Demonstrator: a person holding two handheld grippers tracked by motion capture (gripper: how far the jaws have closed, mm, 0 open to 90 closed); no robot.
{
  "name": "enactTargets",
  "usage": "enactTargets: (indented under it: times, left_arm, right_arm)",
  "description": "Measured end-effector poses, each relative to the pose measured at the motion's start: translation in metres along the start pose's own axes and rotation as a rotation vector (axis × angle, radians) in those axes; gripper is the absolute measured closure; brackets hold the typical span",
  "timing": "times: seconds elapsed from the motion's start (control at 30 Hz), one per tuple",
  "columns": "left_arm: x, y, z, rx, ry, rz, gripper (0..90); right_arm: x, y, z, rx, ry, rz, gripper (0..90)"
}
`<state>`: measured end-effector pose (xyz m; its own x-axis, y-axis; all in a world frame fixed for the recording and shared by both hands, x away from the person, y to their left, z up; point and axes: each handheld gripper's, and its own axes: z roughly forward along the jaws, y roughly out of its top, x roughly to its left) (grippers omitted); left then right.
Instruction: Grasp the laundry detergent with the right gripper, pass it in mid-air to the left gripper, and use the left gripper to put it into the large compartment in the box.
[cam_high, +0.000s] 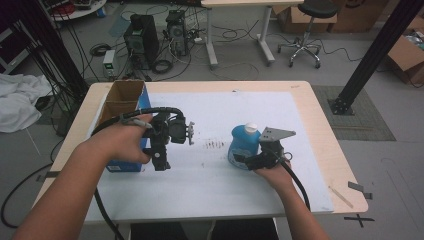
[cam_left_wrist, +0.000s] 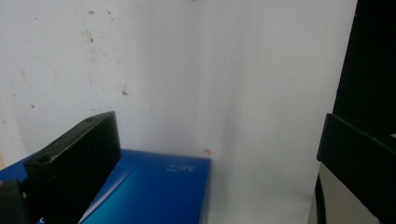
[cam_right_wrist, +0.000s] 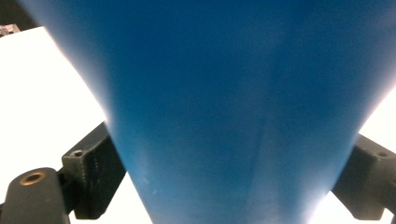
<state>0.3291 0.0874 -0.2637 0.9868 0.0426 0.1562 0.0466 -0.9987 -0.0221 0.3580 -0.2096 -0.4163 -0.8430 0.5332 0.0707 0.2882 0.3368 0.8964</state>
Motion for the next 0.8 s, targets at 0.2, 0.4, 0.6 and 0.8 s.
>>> enactTargets:
  times: [0.2, 0.4, 0.6, 0.8]
  left_arm:
    - [-0.0002, -0.0004, -0.0001, 0.001, 0.002, -0.001, 0.1]
    - [-0.0001, 0.0001, 0.0003, 0.004, 0.002, -0.001, 0.1]
    - [0.0002, 0.0009, 0.0009, 0.005, 0.001, 0.001, 0.1]
    - [0.0005, 0.0008, 0.0014, 0.007, 0.000, 0.000, 0.1]
  right_arm:
    - [-0.0010, -0.0004, -0.0007, -0.007, -0.014, 0.004, 14.4]
    - [-0.0010, -0.0012, -0.0007, -0.016, -0.018, 0.003, 17.1]
    - [0.0003, -0.0007, -0.0009, -0.028, -0.020, -0.010, 21.2]
    - [-0.0002, -0.0015, -0.0016, -0.030, -0.023, -0.012, 23.3]
